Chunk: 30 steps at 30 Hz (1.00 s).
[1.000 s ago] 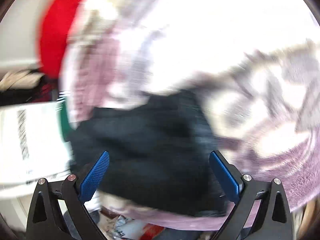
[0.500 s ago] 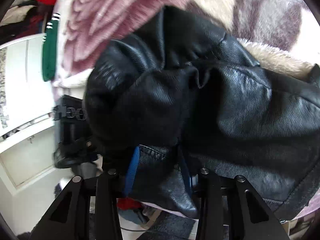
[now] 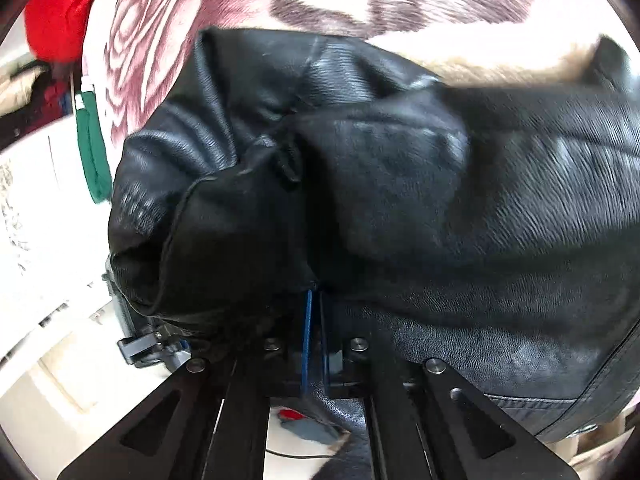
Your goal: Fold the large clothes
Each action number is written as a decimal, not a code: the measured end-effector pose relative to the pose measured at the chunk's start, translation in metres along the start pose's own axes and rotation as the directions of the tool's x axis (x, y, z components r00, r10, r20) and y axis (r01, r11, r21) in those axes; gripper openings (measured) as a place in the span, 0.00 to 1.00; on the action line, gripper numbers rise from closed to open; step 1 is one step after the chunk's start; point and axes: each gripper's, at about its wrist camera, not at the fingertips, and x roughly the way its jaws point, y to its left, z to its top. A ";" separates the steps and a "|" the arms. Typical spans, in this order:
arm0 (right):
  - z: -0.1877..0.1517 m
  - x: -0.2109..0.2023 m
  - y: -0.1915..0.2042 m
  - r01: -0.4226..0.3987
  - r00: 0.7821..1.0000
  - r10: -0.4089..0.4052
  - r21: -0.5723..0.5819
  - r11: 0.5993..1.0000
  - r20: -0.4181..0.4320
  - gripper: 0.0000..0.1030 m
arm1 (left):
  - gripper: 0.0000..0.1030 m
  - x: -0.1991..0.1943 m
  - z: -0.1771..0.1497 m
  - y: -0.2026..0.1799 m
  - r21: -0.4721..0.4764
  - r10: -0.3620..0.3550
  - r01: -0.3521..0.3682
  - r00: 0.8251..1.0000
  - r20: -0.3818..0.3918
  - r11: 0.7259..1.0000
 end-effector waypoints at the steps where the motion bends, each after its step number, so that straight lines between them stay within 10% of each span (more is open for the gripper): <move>1: 0.002 0.003 0.006 0.036 0.999 -0.036 -0.022 0.999 0.001 0.02 | 0.78 -0.001 -0.002 0.000 0.013 0.001 -0.001 1.000 0.010 1.000; 4: 0.008 0.013 0.015 0.098 0.995 -0.098 -0.044 0.994 -0.009 0.02 | 0.78 -0.001 -0.006 -0.001 0.043 0.032 -0.033 0.999 0.023 0.999; 16: -0.003 -0.006 0.050 -0.106 0.994 0.101 -0.094 0.990 -0.050 0.08 | 0.90 -0.038 -0.024 -0.019 0.031 -0.094 0.092 0.992 0.087 0.995; 20: 0.022 0.047 0.042 0.034 0.997 -0.039 -0.074 0.997 -0.065 0.00 | 0.90 -0.021 -0.013 -0.027 0.061 0.034 -0.037 0.998 0.044 0.997; 25: 0.024 0.030 0.023 -0.128 0.986 0.129 0.017 0.992 -0.105 0.00 | 0.90 0.005 -0.005 -0.027 0.101 0.207 -0.202 0.977 -0.044 0.974; 26: 0.019 0.018 0.018 -0.175 0.979 0.176 0.015 0.984 -0.105 0.06 | 0.91 0.007 -0.004 -0.028 0.105 0.207 -0.200 0.977 -0.051 0.974; 30: -0.004 -0.052 -0.018 -0.190 0.982 0.190 -0.005 0.982 0.002 0.83 | 0.91 0.021 0.001 -0.033 0.112 0.215 -0.206 0.974 -0.074 0.972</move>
